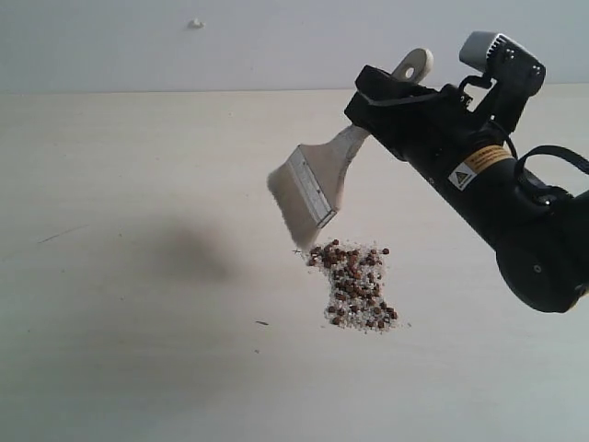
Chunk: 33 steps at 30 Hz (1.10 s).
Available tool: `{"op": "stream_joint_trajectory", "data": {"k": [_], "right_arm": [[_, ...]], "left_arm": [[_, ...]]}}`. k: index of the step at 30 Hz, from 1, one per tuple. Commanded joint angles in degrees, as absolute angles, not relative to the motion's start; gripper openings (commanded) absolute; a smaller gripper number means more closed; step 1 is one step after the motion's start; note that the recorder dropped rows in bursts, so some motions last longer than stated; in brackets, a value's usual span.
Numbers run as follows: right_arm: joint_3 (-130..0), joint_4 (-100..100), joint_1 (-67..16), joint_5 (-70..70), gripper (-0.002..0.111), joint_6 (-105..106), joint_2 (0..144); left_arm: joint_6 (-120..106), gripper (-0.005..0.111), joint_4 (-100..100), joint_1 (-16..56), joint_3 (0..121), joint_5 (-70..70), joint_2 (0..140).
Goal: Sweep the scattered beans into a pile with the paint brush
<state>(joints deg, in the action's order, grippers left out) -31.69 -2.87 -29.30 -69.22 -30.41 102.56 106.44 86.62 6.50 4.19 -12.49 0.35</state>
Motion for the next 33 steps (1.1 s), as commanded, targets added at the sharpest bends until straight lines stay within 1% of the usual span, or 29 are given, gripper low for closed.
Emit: {"op": "stream_joint_trajectory", "data": {"k": [1,5,11,17,20,23,24,26,29,33], "right_arm": [[-31.6,-6.9,-30.6,-69.3,0.000,-28.5,102.0],[-31.6,-6.6,-30.6,-69.1,0.000,-28.7,102.0],[-32.1,-5.3,-30.6,-63.6,0.000,-28.7,102.0],[-34.2,-4.0,-31.4,-63.1,0.000,-29.0,102.1],[-34.8,-11.1,-34.3,-63.1,0.000,-26.8,102.1],[-35.1,-24.0,-39.1,-63.5,0.000,-20.2,102.1],[-35.2,-34.0,-42.9,-65.3,0.000,-15.5,102.1],[-35.2,-40.3,-46.4,-68.9,0.000,-12.6,102.8],[-35.2,-43.2,-50.0,-70.0,0.000,-12.3,106.1],[-35.2,-45.7,-50.6,-70.0,0.000,-16.6,109.9]], "left_arm": [[106.6,0.000,86.9,6.5,3.9,-12.6,0.0],[106.6,0.000,86.9,6.5,3.9,-12.6,0.0],[106.6,0.000,86.9,6.5,3.9,-12.6,0.0],[106.6,0.000,86.9,6.5,3.9,-12.6,0.0],[106.6,0.000,86.9,6.5,3.9,-12.6,0.0],[106.6,0.000,86.9,6.5,3.9,-12.6,0.0],[106.6,0.000,86.9,6.5,3.9,-12.6,0.0],[106.6,0.000,86.9,6.5,3.9,-12.6,0.0],[106.6,0.000,86.9,6.5,3.9,-12.6,0.0],[106.6,0.000,86.9,6.5,3.9,-12.6,0.0]]}}
